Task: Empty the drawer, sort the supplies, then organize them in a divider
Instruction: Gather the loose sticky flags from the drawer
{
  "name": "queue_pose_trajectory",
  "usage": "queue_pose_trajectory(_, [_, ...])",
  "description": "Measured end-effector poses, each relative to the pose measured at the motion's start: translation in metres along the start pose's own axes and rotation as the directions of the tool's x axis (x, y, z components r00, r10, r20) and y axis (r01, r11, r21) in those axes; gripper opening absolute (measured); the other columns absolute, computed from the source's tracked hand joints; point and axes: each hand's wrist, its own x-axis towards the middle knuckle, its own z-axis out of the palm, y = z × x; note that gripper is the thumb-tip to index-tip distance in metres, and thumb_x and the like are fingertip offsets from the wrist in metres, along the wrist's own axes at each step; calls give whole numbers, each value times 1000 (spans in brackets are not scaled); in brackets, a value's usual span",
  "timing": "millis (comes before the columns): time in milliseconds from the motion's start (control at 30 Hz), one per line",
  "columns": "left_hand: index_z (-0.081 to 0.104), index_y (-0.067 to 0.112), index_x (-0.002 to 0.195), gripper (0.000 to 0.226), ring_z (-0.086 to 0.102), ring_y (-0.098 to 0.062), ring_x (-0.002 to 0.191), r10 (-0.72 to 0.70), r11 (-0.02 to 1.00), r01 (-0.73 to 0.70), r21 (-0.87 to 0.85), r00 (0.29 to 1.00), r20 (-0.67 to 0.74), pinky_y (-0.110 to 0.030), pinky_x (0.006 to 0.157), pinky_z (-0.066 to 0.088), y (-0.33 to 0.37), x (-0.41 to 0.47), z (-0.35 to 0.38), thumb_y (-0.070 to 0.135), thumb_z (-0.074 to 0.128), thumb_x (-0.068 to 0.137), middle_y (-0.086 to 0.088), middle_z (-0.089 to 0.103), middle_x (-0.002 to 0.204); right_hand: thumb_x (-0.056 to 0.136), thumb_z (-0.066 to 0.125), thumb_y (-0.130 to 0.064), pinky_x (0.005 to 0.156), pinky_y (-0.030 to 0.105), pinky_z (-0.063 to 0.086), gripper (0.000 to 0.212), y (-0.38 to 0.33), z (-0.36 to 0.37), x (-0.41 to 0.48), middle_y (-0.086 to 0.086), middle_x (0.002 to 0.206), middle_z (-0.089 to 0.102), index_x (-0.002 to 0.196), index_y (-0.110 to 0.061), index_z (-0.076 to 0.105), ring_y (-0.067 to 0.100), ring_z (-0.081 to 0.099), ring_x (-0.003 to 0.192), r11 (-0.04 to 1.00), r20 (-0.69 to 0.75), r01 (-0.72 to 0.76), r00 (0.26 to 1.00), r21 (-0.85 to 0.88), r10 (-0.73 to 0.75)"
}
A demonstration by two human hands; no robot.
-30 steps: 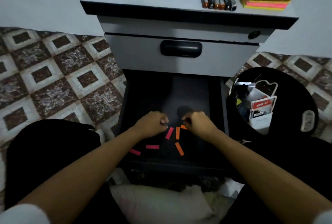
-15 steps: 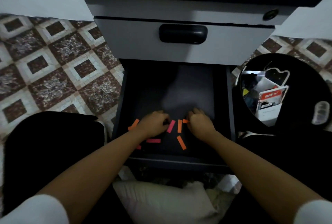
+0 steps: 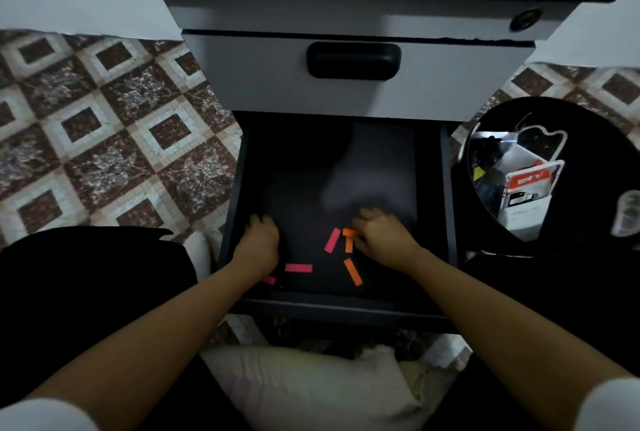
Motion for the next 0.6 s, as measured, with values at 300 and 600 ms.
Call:
queue_pose_trajectory(300, [56, -6, 103, 19, 56, -37, 100, 168, 971, -176, -163, 984, -66, -35, 78, 41, -3, 7, 2, -2, 48, 86, -23, 56, 110, 97, 41, -30, 102, 38, 32, 40, 3, 4, -5, 5, 133, 42, 136, -25, 46, 24, 36, 126, 993, 35, 78, 997, -88, -75])
queue_pose_trajectory(600, [64, 5, 105, 26, 58, -27, 98, 405, 887, -405, -221, 913, -45, -32, 86, 45, 11, 15, -4, 2, 58, 79, -14, 58, 105, 97, 41, -27, 99, 36, 33, 36, 8, 10, -10, 7, 132, 46, 132, -18, 48, 25, 41, 123, 984, 11, 99, 995, -146, -98])
